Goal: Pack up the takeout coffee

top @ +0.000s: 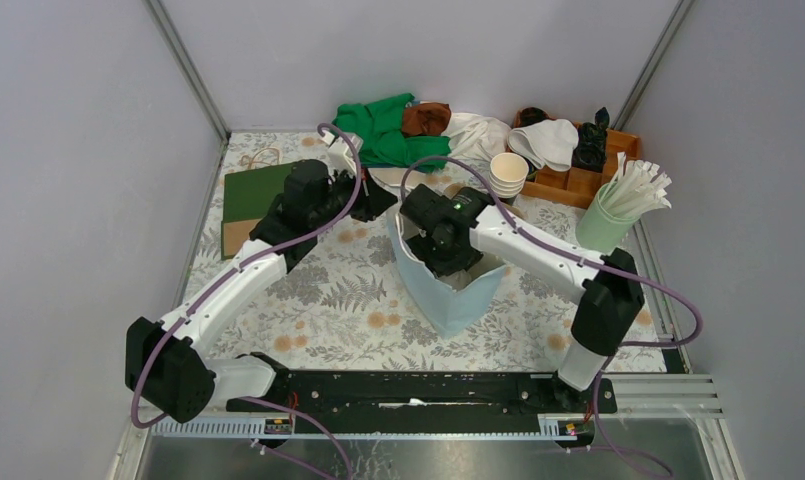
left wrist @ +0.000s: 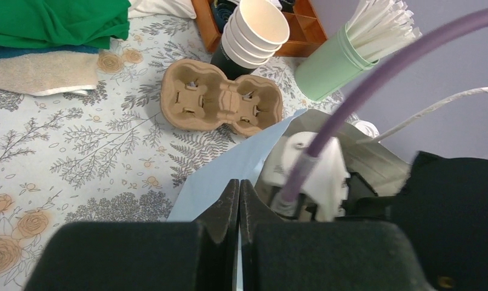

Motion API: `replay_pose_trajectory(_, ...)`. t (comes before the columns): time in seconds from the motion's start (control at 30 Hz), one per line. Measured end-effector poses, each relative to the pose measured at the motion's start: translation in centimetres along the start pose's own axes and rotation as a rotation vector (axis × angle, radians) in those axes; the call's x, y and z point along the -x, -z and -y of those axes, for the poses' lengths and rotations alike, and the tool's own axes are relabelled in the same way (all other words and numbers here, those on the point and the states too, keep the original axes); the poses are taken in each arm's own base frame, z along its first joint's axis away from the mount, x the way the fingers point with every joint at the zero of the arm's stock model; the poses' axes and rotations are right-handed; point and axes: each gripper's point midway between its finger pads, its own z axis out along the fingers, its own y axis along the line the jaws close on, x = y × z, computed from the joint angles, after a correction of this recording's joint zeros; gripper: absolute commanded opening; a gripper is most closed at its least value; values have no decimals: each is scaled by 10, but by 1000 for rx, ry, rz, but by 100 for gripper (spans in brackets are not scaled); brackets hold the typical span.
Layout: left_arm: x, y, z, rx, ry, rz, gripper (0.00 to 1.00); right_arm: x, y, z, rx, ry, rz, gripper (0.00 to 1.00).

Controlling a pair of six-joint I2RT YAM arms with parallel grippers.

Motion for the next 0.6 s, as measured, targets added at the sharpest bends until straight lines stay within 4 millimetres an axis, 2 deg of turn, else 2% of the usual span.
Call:
replay_pose_trajectory(0.3,7,2,-12,30,-4,16,0,-8,27,19,-28,-14,129,58)
replay_pose_trajectory(0.6,8,3,-13,34,-12,16,0,-12,16,24,-33,-20,208,57)
